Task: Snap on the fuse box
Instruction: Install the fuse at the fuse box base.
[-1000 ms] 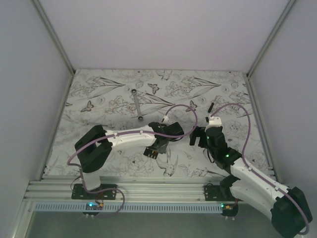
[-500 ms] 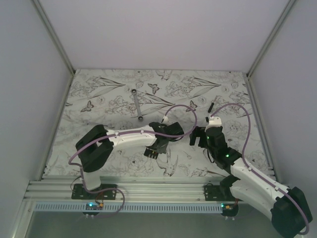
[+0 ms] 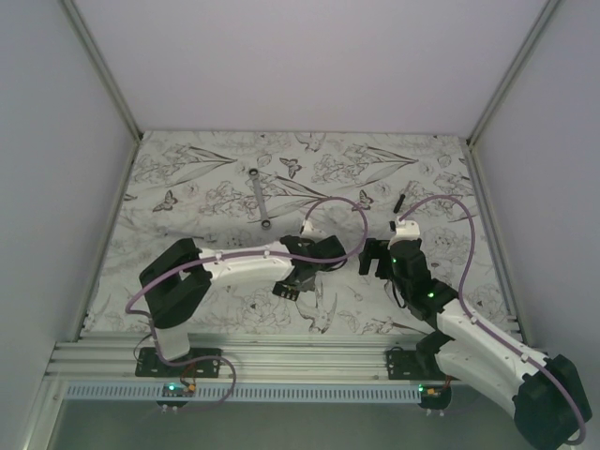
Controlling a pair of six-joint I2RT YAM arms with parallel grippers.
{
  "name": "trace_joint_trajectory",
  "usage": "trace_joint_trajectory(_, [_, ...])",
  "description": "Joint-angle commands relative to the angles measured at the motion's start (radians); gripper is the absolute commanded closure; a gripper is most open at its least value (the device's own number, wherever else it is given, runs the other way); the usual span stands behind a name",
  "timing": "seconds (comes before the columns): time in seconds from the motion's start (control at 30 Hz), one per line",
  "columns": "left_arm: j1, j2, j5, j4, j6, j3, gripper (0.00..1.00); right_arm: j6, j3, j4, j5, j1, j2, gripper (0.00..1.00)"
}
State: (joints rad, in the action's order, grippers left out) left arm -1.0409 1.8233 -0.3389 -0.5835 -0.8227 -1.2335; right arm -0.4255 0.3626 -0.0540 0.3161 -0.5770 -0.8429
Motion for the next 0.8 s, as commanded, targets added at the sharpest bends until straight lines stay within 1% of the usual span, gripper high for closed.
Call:
trace_joint_trajectory(0.0, [-0.029, 0.158, 0.045, -0.072, -0.078, 0.106, 1.00, 0.002, 0.006, 0.010, -0.002, 0.012, 0.011, 0.00])
trace_joint_trajectory(0.1, [-0.034, 0.189, 0.054, -0.072, -0.095, 0.112, 1.00, 0.001, 0.006, 0.010, -0.003, 0.011, 0.012, 0.00])
trace_joint_trajectory(0.2, [-0.034, 0.184, 0.057, -0.071, -0.105, 0.119, 1.00, 0.002, 0.005, 0.011, -0.003, 0.012, 0.015, 0.00])
trace_joint_trajectory(0.33, [-0.034, 0.106, 0.029, -0.071, -0.081, 0.080, 1.00, 0.008, 0.008, 0.014, -0.010, 0.011, 0.011, 0.00])
trace_joint_trajectory(0.47, [-0.034, 0.030, -0.047, -0.071, -0.025, -0.027, 1.00, 0.011, 0.019, 0.012, -0.014, 0.011, 0.009, 0.00])
trace_joint_trajectory(0.63, [-0.033, -0.023, -0.108, -0.070, 0.071, -0.200, 0.86, 0.021, 0.042, 0.002, -0.024, 0.011, 0.009, 0.00])
trace_joint_trajectory(0.7, [-0.032, -0.053, -0.127, -0.071, 0.102, -0.224, 0.79, 0.030, 0.059, 0.002, -0.035, 0.011, -0.002, 0.00])
trace_joint_trajectory(0.73, [-0.031, -0.079, -0.138, -0.070, 0.113, -0.220, 0.74, 0.036, 0.074, 0.001, -0.041, 0.012, -0.017, 0.00])
trace_joint_trajectory(0.77, [-0.025, -0.100, -0.149, -0.069, 0.119, -0.209, 0.72, 0.043, 0.084, 0.000, -0.048, 0.011, -0.030, 0.00])
